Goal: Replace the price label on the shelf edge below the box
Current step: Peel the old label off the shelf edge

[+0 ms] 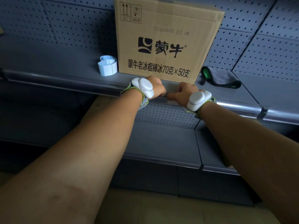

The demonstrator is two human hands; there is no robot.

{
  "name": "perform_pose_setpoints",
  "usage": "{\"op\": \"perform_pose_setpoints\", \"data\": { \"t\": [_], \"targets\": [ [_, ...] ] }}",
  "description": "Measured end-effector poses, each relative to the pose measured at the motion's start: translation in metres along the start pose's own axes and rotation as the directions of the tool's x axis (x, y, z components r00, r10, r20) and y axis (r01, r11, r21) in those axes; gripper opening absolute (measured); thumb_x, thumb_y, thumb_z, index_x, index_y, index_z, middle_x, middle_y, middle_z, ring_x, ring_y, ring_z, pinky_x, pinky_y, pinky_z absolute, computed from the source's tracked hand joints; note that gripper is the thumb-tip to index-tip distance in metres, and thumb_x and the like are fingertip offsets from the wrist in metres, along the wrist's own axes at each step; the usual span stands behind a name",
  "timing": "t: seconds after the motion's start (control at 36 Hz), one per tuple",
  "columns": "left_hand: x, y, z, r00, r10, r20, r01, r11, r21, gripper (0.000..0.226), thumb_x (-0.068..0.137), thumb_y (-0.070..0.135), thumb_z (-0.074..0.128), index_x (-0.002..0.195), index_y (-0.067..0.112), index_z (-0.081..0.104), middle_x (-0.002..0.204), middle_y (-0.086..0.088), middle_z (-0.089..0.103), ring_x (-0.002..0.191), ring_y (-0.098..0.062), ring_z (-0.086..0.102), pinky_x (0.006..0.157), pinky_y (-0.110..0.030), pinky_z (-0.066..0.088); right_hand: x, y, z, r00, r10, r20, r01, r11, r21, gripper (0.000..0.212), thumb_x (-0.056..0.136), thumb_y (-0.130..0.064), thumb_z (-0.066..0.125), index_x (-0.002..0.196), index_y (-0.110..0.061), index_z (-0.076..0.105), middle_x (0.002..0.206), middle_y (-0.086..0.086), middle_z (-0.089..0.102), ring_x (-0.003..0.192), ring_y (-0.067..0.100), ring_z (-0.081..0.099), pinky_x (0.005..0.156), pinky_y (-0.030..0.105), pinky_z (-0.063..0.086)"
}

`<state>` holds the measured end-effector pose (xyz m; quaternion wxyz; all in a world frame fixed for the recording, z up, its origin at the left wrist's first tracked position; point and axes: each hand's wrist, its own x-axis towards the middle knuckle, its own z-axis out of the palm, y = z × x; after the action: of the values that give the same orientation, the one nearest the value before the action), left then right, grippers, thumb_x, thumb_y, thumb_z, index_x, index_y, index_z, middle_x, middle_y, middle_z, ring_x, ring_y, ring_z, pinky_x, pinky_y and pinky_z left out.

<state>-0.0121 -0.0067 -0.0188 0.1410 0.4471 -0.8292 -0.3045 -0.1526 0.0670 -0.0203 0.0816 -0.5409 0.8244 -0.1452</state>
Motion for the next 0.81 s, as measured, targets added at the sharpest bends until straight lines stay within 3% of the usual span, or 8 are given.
{"op": "perform_pose_setpoints", "data": {
  "t": [0.17, 0.22, 0.33, 0.39, 0.44, 0.58, 0.67, 0.81],
  "targets": [
    [0.002, -0.001, 0.001, 1.0, 0.0, 0.009, 0.0, 1.0, 0.01, 0.022, 0.054, 0.033, 0.056, 0.072, 0.02, 0.057, 0.077, -0.006, 0.056, 0.071, -0.02, 0.045, 0.069, -0.032, 0.037, 0.006, 0.003, -0.001, 0.999, 0.005, 0.043, -0.007, 0.999, 0.048, 0.04, 0.069, -0.056, 0.069, 0.078, -0.021, 0.051, 0.099, 0.009, 0.063, 0.099, 0.029, 0.056, 0.092, 0.043, 0.048],
    [0.002, -0.002, 0.002, 1.0, 0.003, 0.011, -0.003, 1.0, 0.004, 0.023, 0.054, 0.033, 0.056, 0.072, 0.02, 0.058, 0.077, -0.006, 0.056, 0.071, -0.021, 0.046, 0.07, -0.032, 0.037, 0.011, 0.008, -0.002, 0.996, -0.019, 0.084, 0.005, 0.987, 0.159, 0.03, 0.077, -0.043, 0.068, 0.076, -0.018, 0.052, 0.094, 0.01, 0.059, 0.09, 0.027, 0.053, 0.081, 0.035, 0.046],
    [0.003, -0.002, 0.001, 1.0, 0.003, 0.018, -0.003, 1.0, 0.009, 0.021, 0.057, 0.032, 0.057, 0.073, 0.019, 0.055, 0.077, -0.005, 0.052, 0.07, -0.02, 0.043, 0.068, -0.031, 0.035, 0.019, 0.009, -0.004, 0.986, -0.073, 0.148, 0.023, 0.949, 0.315, 0.022, 0.088, -0.028, 0.059, 0.092, -0.007, 0.062, 0.092, 0.011, 0.056, 0.086, 0.021, 0.049, 0.064, 0.026, 0.039],
    [0.003, -0.003, 0.0, 1.0, 0.003, 0.013, -0.003, 1.0, 0.011, 0.023, 0.055, 0.032, 0.056, 0.073, 0.019, 0.057, 0.076, -0.005, 0.054, 0.069, -0.02, 0.044, 0.068, -0.031, 0.036, 0.023, 0.011, 0.0, 0.99, -0.056, 0.127, 0.014, 0.95, 0.313, 0.037, 0.079, -0.041, 0.062, 0.101, -0.012, 0.065, 0.101, 0.009, 0.063, 0.093, 0.022, 0.055, 0.073, 0.027, 0.045],
    [0.003, -0.002, 0.001, 1.0, 0.01, 0.017, -0.01, 1.0, -0.003, 0.023, 0.053, 0.031, 0.055, 0.072, 0.018, 0.056, 0.075, -0.006, 0.053, 0.069, -0.02, 0.043, 0.068, -0.03, 0.035, 0.023, 0.013, 0.002, 0.993, -0.032, 0.11, 0.001, 0.964, 0.267, 0.053, 0.061, -0.057, 0.06, 0.097, -0.019, 0.064, 0.102, 0.007, 0.066, 0.095, 0.025, 0.059, 0.087, 0.038, 0.048],
    [0.005, -0.002, 0.001, 0.999, 0.02, 0.024, -0.02, 1.0, -0.006, 0.023, 0.053, 0.031, 0.054, 0.072, 0.018, 0.055, 0.076, -0.005, 0.053, 0.07, -0.02, 0.042, 0.068, -0.031, 0.035, 0.03, 0.016, 0.007, 0.997, -0.036, 0.062, 0.025, 0.984, 0.178, 0.035, 0.072, -0.042, 0.063, 0.095, -0.015, 0.064, 0.089, 0.007, 0.064, 0.085, 0.025, 0.058, 0.069, 0.03, 0.04],
    [0.005, -0.003, 0.001, 1.0, 0.021, 0.02, -0.021, 1.0, 0.008, 0.022, 0.054, 0.032, 0.054, 0.072, 0.02, 0.055, 0.075, -0.004, 0.053, 0.069, -0.02, 0.042, 0.068, -0.031, 0.034, 0.027, 0.013, 0.009, 0.999, -0.019, 0.027, 0.014, 0.983, 0.186, 0.035, 0.058, -0.046, 0.053, 0.082, -0.02, 0.058, 0.086, 0.006, 0.064, 0.085, 0.025, 0.059, 0.069, 0.03, 0.04],
    [0.002, -0.003, 0.001, 1.0, 0.018, 0.01, -0.018, 1.0, -0.007, 0.024, 0.054, 0.034, 0.054, 0.072, 0.018, 0.055, 0.076, -0.006, 0.055, 0.068, -0.021, 0.045, 0.068, -0.031, 0.036, 0.025, 0.015, 0.013, 1.0, 0.009, 0.001, -0.009, 0.974, 0.227, 0.028, 0.054, -0.047, 0.055, 0.068, -0.023, 0.054, 0.086, 0.007, 0.064, 0.084, 0.029, 0.06, 0.066, 0.03, 0.042]
  ]
}}
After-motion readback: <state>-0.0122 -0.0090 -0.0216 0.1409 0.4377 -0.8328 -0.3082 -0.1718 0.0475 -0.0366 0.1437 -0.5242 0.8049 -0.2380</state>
